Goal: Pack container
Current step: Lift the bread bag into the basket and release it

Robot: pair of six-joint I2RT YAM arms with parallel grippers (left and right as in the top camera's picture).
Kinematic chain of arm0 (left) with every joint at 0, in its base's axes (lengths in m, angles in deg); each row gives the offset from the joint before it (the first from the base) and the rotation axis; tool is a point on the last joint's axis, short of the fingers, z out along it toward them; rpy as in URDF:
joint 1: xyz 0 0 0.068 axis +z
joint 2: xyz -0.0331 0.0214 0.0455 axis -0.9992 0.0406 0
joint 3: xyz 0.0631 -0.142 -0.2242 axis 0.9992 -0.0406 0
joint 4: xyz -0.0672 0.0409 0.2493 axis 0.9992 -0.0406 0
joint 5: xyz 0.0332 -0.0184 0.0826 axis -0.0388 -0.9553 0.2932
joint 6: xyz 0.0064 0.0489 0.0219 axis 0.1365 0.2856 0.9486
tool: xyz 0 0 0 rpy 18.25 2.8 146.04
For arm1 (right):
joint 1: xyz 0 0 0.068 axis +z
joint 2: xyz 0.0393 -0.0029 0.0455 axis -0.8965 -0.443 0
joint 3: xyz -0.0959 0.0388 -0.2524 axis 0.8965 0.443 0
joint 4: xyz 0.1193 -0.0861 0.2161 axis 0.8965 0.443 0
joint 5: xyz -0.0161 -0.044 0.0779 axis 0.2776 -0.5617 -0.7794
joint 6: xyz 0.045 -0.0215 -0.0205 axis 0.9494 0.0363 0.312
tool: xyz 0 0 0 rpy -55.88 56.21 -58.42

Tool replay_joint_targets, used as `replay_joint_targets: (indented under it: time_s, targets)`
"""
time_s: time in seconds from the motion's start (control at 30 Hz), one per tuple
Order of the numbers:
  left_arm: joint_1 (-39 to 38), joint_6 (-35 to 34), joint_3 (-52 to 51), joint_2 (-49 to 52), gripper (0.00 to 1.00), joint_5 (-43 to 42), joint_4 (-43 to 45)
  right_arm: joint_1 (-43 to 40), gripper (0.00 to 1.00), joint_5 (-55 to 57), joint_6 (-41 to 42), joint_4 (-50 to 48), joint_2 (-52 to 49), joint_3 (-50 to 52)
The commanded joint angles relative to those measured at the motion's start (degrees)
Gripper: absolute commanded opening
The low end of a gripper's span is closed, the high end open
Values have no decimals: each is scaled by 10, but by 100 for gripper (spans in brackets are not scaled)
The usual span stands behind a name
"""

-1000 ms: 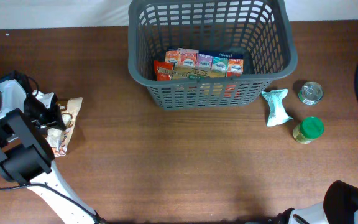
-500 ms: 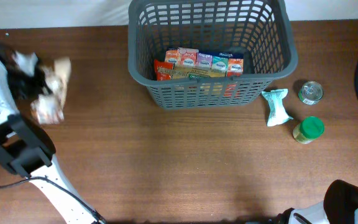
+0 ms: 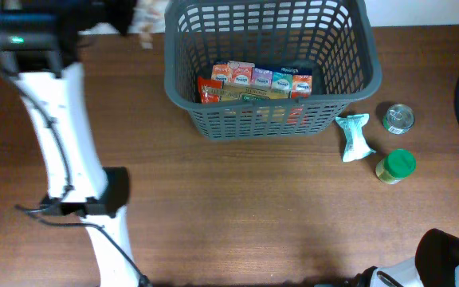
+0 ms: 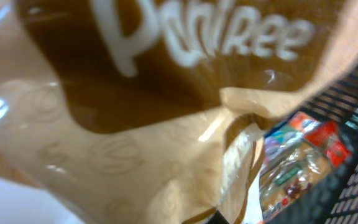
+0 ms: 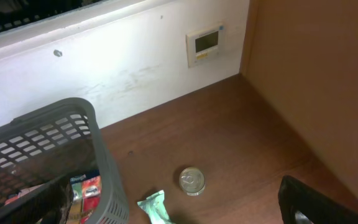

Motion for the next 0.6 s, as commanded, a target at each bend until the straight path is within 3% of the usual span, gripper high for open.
replay_joint_targets:
  time_s: [0.0,0.17,0.27,0.47,0.57]
  targets:
    - [-115,148,-4,-15,2,116,10,-4,99,5,0,-2,-2,2]
    - [-243,292,-78,1,2,246,36,-4,99,5,0,-2,-2,2]
    - [-296,295,-158,33,2,310,96,-4,99,5,0,-2,-2,2]
    - [-320,286,-236,82,2,308,142,-4,99,5,0,-2,-2,2]
    - [-323,250,-248,115,2,301,144,-4,99,5,0,-2,-2,2]
